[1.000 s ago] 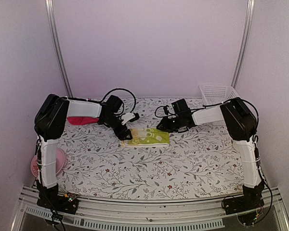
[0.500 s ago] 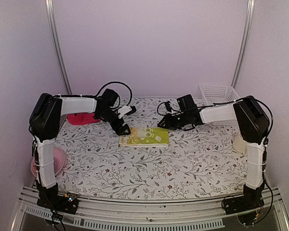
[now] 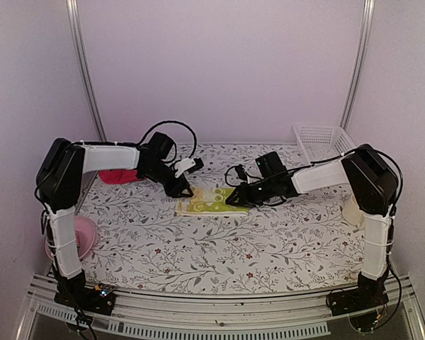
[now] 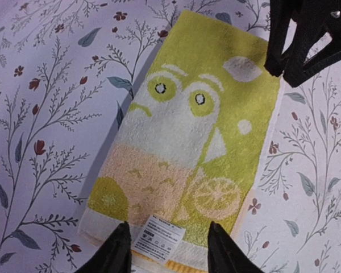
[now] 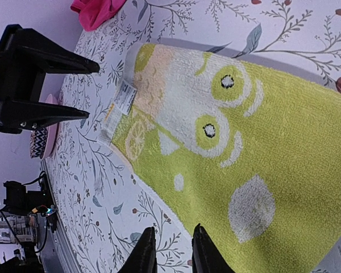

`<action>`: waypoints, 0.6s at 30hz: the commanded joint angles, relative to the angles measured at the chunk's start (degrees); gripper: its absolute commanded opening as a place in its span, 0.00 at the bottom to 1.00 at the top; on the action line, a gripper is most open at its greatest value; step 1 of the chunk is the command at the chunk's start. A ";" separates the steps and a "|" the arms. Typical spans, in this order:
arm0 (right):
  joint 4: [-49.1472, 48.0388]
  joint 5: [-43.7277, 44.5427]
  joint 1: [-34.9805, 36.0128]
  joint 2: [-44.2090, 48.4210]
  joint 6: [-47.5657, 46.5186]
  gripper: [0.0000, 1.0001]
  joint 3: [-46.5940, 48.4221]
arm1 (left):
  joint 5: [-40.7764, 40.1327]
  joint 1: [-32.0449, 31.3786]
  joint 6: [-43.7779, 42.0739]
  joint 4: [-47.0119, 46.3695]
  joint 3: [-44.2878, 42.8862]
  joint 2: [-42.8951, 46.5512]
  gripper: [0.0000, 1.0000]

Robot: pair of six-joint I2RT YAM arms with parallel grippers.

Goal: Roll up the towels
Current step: Smooth out the towel at the center of the board.

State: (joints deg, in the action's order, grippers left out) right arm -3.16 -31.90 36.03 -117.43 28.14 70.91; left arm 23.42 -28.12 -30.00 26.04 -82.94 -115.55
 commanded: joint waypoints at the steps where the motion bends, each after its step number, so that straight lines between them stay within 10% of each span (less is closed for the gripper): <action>1: -2.80 -2.15 -0.26 -2.40 1.51 0.24 -0.81 | 0.31 -0.53 0.02 -0.20 2.18 -2.50 0.40; 18: -14.78 -9.62 -2.63 -6.18 7.62 0.24 -8.85 | -7.23 -0.55 0.03 -2.71 5.59 -5.80 0.37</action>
State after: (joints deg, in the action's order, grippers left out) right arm -16.99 -39.38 33.65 -121.73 34.22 63.33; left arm 18.96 -28.49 -29.93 23.62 -78.35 -119.28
